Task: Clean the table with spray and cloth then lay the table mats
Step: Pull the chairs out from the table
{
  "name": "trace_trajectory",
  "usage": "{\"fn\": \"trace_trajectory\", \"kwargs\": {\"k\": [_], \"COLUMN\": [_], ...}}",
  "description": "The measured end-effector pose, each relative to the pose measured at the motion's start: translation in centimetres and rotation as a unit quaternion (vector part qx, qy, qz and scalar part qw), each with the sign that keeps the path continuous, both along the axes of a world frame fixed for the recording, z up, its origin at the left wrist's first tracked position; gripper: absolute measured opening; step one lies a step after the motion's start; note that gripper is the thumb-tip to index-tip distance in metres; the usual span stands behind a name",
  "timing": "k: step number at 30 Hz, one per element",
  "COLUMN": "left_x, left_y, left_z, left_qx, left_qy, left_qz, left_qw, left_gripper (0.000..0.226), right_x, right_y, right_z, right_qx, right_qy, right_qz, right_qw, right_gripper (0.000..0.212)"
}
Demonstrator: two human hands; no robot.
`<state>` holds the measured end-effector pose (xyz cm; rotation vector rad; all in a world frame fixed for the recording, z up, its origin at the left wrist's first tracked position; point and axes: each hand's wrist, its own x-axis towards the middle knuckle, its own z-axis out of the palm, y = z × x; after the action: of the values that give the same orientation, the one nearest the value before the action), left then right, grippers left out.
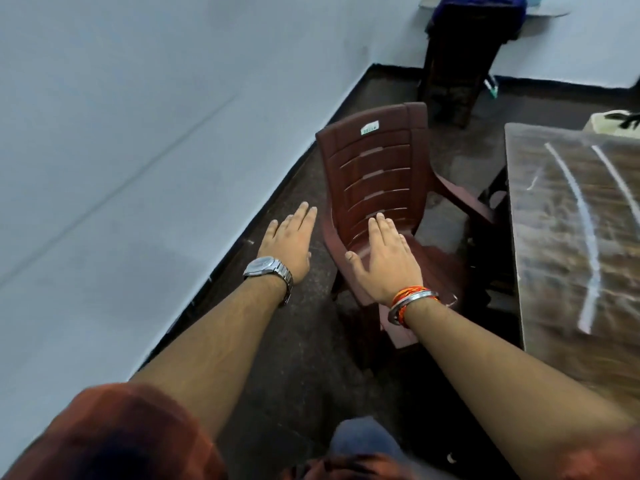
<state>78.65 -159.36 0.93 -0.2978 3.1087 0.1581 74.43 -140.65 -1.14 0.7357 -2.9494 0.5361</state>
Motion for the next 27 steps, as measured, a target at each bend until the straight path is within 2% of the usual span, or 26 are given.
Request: {"fn": "trace_trajectory", "kwargs": {"k": [4, 9, 12, 16, 19, 22, 27], "left_x": [-8.9, -20.2, -26.7, -35.5, -42.2, -49.8, -58.3], "left_y": [-5.0, -10.5, -13.1, -15.3, -16.6, -17.1, -16.5], "left_z": [-0.1, -0.4, -0.5, 0.0, 0.0, 0.5, 0.4], "left_qx": [-0.024, -0.030, -0.044, -0.057, -0.085, -0.127, -0.182], "left_qy": [0.001, -0.042, -0.072, -0.067, -0.093, -0.122, -0.120], "left_qz": [-0.058, -0.106, -0.149, -0.233, -0.315, -0.408, -0.526], "left_qw": [0.998, 0.993, 0.985, 0.968, 0.941, 0.896, 0.822], "left_gripper": [0.093, 0.098, 0.100, 0.101, 0.098, 0.098, 0.097], "right_x": [-6.7, -16.5, -21.9, -28.4, -32.2, -36.8, -43.1], "right_y": [-5.0, -10.9, -14.0, -17.8, -20.2, -22.4, -25.1], "right_z": [-0.1, -1.0, -1.0, -0.8, -0.9, -1.4, -2.3], "right_qx": [-0.018, -0.047, -0.061, -0.079, -0.092, -0.107, -0.143], "right_qy": [-0.001, -0.019, -0.043, -0.059, -0.081, -0.093, -0.125], "right_qz": [-0.052, -0.102, -0.131, -0.172, -0.204, -0.259, -0.391], "right_qw": [0.998, 0.993, 0.988, 0.980, 0.971, 0.955, 0.901], "right_gripper": [0.076, 0.078, 0.079, 0.079, 0.080, 0.083, 0.089]}}
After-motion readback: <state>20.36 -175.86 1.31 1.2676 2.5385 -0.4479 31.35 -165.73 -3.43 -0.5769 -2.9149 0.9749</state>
